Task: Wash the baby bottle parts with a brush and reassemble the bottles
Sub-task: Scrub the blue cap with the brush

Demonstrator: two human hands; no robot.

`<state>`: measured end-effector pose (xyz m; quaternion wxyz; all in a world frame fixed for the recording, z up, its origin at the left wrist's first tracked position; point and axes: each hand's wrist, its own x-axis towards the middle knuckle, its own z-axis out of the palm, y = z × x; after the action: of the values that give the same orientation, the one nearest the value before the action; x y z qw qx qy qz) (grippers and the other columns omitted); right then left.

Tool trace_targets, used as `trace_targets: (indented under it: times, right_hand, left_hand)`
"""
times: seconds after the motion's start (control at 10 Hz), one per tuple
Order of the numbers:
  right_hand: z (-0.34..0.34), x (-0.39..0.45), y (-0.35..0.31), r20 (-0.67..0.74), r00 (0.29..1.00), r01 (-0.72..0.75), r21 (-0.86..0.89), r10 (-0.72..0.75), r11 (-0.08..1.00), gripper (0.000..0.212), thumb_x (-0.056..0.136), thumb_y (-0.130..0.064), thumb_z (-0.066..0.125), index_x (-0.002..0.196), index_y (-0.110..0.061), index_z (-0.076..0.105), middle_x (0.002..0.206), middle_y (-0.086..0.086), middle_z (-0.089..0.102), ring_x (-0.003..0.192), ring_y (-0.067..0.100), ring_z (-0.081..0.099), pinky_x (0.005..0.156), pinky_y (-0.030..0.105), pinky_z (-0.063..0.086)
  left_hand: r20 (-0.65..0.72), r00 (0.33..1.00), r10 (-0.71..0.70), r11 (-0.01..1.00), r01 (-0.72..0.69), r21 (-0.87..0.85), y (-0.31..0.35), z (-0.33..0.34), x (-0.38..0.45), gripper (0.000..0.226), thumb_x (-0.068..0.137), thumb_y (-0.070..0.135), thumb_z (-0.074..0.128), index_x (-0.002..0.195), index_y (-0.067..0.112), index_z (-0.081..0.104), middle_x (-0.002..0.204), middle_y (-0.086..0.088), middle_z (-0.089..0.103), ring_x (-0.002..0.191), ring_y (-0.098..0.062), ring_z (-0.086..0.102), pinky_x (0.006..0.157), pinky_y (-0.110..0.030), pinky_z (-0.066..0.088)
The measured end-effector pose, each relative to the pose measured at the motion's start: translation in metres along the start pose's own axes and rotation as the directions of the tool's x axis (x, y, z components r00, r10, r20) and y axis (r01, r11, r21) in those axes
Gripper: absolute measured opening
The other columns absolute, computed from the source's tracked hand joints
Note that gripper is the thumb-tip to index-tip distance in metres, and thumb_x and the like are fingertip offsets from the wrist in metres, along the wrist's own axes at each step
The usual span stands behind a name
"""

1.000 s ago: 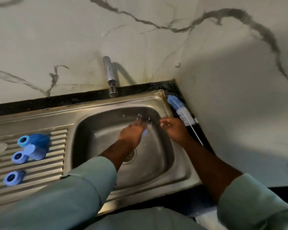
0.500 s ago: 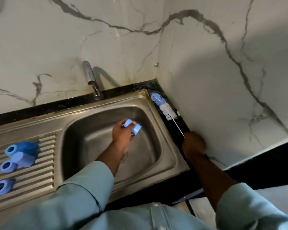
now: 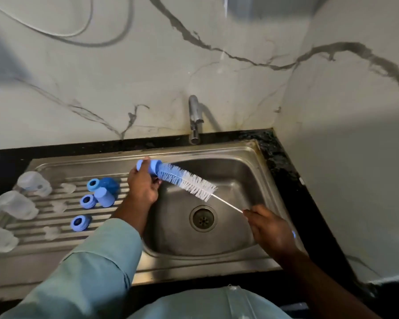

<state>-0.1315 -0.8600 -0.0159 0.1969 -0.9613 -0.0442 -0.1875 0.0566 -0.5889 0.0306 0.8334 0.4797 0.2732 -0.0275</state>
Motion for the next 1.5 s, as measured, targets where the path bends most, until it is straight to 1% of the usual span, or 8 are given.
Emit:
trace_targets:
  times: [0.2,0.4,0.7,0.9,1.0,1.2,1.4,1.5]
  right_hand:
    - [-0.006,0.038,-0.03,-0.001,0.979,0.205,0.009,-0.205,0.979,0.028,0.087,-0.026,0.045,0.102,-0.022,0.067,0.09,-0.006,0.064,0.065,0.016,0.063,0.044,0.024,0.049]
    - [-0.021,0.066,-0.06,0.689,0.709,-0.665,0.58,0.153,0.47,0.019,0.093,-0.004,0.053,0.102,0.0,0.069,0.054,0.003,0.046,0.036,0.005,0.028,0.04,0.013,0.019]
    - [-0.031,0.101,-0.06,0.186,0.809,0.587,-0.33,-0.558,0.74,0.043,0.078,-0.014,0.043,0.112,-0.013,0.068,0.07,0.004,0.064,0.05,0.023,0.058,0.037,0.027,0.045]
    - [-0.041,0.116,-0.087,0.829,0.544,-0.758,0.421,0.126,0.498,0.021,0.095,-0.014,0.054,0.107,-0.007,0.069,0.057,0.002,0.044,0.041,0.009,0.032,0.035,0.015,0.024]
    - [-0.04,0.106,-0.095,0.583,0.809,0.044,0.065,-0.074,0.997,0.028,0.093,-0.021,0.055,0.119,-0.018,0.062,0.078,0.003,0.065,0.062,0.02,0.06,0.05,0.023,0.043]
    - [-0.03,0.109,-0.094,0.261,0.84,0.541,-0.351,-0.476,0.764,0.045,0.079,-0.015,0.041,0.123,-0.014,0.051,0.071,0.006,0.059,0.052,0.027,0.059,0.039,0.031,0.047]
    - [-0.046,0.128,-0.092,0.911,0.41,-0.852,0.395,-0.032,0.344,0.026,0.099,-0.016,0.046,0.113,-0.008,0.066,0.055,-0.001,0.032,0.038,0.005,0.023,0.036,0.012,0.018]
    - [-0.046,0.127,-0.099,0.79,0.609,-0.563,0.371,0.068,0.739,0.022,0.097,-0.026,0.052,0.107,-0.014,0.067,0.06,0.0,0.051,0.042,0.009,0.041,0.041,0.02,0.033]
  left_hand:
    - [0.131,0.991,0.011,1.0,-0.01,-0.001,0.002,-0.025,-0.007,0.014,0.097,0.016,0.059,0.107,0.022,0.051,0.103,-0.008,0.062,0.087,-0.023,0.063,0.077,-0.038,0.055]
    - [0.37,0.929,0.006,0.99,0.047,-0.133,0.035,-0.055,0.004,0.047,0.08,0.019,0.073,0.121,0.022,0.051,0.111,-0.011,0.061,0.095,-0.027,0.064,0.081,-0.04,0.057]
    - [-0.073,0.997,-0.017,0.942,0.041,0.333,0.035,-0.049,0.011,0.033,0.088,0.02,0.066,0.115,0.012,0.05,0.102,-0.016,0.06,0.078,-0.027,0.064,0.057,-0.033,0.056]
    - [0.198,0.977,-0.077,0.958,0.127,-0.256,0.048,-0.053,0.009,0.018,0.082,0.004,0.043,0.082,0.018,0.053,0.068,-0.001,0.05,0.06,-0.016,0.05,0.076,-0.034,0.05]
    - [0.11,0.993,-0.049,0.979,0.069,-0.193,0.05,-0.048,0.011,0.015,0.085,0.02,0.067,0.079,0.018,0.053,0.06,-0.001,0.05,0.05,-0.015,0.053,0.068,-0.035,0.051]
    - [0.023,0.989,-0.146,0.981,0.148,-0.126,0.048,-0.041,0.015,0.03,0.085,0.025,0.071,0.102,0.006,0.054,0.09,-0.01,0.064,0.079,-0.027,0.068,0.083,-0.05,0.056]
    - [0.346,0.938,0.033,0.896,0.125,-0.425,0.054,-0.045,-0.004,0.013,0.075,0.026,0.063,0.069,0.017,0.055,0.066,0.0,0.057,0.071,-0.018,0.065,0.091,-0.044,0.05]
    - [0.217,0.976,0.017,0.9,0.079,-0.429,0.06,-0.038,-0.006,0.022,0.086,0.021,0.053,0.065,0.017,0.05,0.056,0.0,0.051,0.052,-0.014,0.053,0.066,-0.027,0.05]
